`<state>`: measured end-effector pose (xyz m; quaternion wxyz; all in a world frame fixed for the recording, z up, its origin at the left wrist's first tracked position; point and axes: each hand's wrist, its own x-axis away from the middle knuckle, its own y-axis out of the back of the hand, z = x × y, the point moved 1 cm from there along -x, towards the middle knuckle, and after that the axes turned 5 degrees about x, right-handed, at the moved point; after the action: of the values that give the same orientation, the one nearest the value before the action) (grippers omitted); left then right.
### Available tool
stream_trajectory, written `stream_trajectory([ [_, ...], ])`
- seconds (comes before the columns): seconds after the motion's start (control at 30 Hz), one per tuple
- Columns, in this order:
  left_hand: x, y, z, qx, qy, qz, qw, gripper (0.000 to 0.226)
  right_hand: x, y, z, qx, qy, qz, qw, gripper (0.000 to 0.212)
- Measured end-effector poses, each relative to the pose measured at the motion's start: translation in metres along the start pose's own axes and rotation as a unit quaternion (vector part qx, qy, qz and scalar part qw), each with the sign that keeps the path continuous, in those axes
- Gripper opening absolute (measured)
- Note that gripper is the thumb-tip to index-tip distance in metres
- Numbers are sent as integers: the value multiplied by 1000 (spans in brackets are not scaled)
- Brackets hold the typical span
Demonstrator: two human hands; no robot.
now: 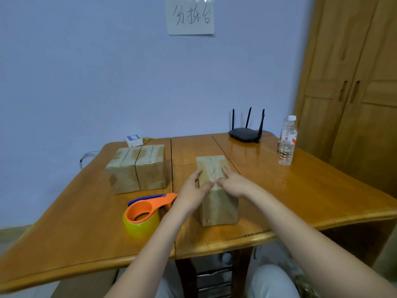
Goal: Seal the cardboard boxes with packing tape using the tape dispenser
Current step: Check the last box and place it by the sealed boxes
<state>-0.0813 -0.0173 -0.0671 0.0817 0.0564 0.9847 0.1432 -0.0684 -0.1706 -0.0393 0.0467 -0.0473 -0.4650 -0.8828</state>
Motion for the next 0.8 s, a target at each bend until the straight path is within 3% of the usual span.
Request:
stream_trajectory([
  [0.1, 3, 13, -1, -79, -32, -24, 996, 66, -8, 4, 5, 80, -15, -50, 995, 59],
  [0.2, -3, 53, 14, -242, -54, -110, 962, 37, -7, 10, 28, 52, 36, -205, 977, 44],
  [0.27, -7, 88, 31, -381, 17, -99, 919, 63, -6, 4, 51, 13, 96, -254, 962, 34],
  [0.33, -11, 119, 46, -475, 119, -16, 872, 77, -5, -10, 74, 10, 135, -221, 966, 24],
  [0.4, -13, 132, 56, -500, 171, 71, 846, 73, -8, -28, 93, 43, 149, -153, 976, 22],
  [0.47, -18, 134, 63, -492, 172, 76, 850, 63, -12, -44, 106, 84, 144, -102, 981, 21],
  [0.6, -23, 130, 78, -494, 140, 1, 858, 34, -25, -61, 112, 126, 137, -75, 980, 21],
  [0.8, -24, 151, 84, -442, 129, 60, 886, 35, -23, -44, 104, 110, 173, -76, 976, 30],
])
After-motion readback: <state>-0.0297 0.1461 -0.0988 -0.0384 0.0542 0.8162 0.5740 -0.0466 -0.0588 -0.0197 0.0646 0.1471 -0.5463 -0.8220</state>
